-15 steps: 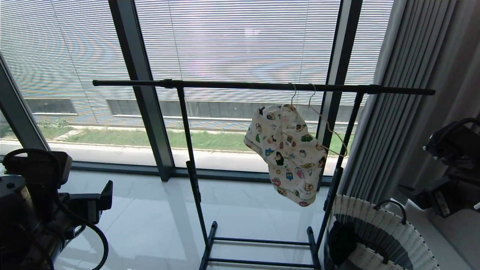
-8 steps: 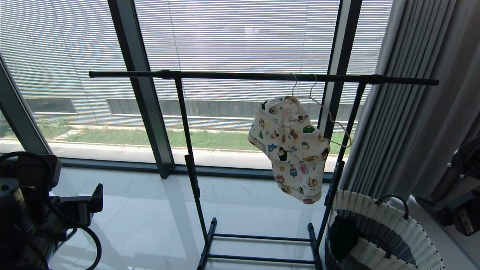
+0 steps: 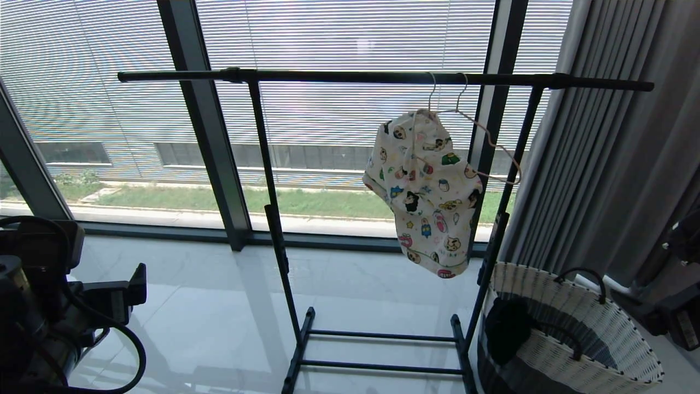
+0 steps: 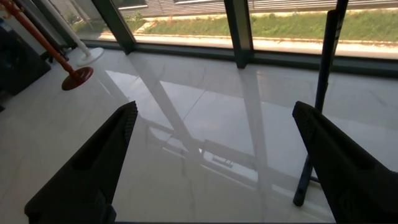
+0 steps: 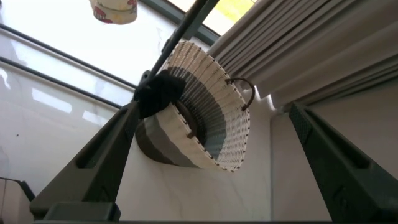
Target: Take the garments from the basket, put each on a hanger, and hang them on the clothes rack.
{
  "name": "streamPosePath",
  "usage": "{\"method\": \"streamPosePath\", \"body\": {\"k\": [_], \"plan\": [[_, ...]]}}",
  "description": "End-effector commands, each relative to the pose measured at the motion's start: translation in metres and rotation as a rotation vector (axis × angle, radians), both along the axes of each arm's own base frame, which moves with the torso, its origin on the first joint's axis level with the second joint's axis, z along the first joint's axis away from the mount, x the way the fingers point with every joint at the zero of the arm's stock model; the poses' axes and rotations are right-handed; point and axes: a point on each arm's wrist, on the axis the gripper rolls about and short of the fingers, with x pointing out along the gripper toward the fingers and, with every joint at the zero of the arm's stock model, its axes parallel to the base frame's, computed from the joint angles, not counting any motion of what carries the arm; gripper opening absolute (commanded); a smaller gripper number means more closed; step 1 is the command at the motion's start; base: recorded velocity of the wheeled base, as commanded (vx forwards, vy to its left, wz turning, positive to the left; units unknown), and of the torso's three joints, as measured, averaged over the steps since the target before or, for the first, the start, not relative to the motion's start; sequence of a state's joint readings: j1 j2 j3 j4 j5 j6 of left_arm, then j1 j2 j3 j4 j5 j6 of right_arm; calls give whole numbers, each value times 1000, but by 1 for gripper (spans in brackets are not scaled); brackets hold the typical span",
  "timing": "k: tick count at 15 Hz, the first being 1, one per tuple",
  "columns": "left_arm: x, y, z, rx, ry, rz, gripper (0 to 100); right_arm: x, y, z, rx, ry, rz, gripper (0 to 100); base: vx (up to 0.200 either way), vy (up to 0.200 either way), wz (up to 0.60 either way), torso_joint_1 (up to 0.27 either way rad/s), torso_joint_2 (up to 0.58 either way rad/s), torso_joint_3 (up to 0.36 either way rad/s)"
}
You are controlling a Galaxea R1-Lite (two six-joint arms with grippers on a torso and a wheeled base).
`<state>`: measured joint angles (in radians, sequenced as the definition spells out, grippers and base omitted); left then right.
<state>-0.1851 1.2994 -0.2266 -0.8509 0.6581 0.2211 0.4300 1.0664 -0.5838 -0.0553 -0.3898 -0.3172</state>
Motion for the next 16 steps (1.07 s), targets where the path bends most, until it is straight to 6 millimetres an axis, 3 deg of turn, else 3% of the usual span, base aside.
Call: {"method": "streamPosePath", "body": {"k": [1,10,16], "plan": [[0,0,-1,-1,1,3,100,-2,-1,-3,-4,8,1,100,0,0,0,-217,500,290],[-2,0,-1,0,0,0,100,-11,-5,-14,-8,22,2,100,0,0,0,-185,473,288],[-1,-2,1,-19,-6,-86,100,-20,-8,-24,-29,41,41,100,0,0,0,-32,94,60]]}}
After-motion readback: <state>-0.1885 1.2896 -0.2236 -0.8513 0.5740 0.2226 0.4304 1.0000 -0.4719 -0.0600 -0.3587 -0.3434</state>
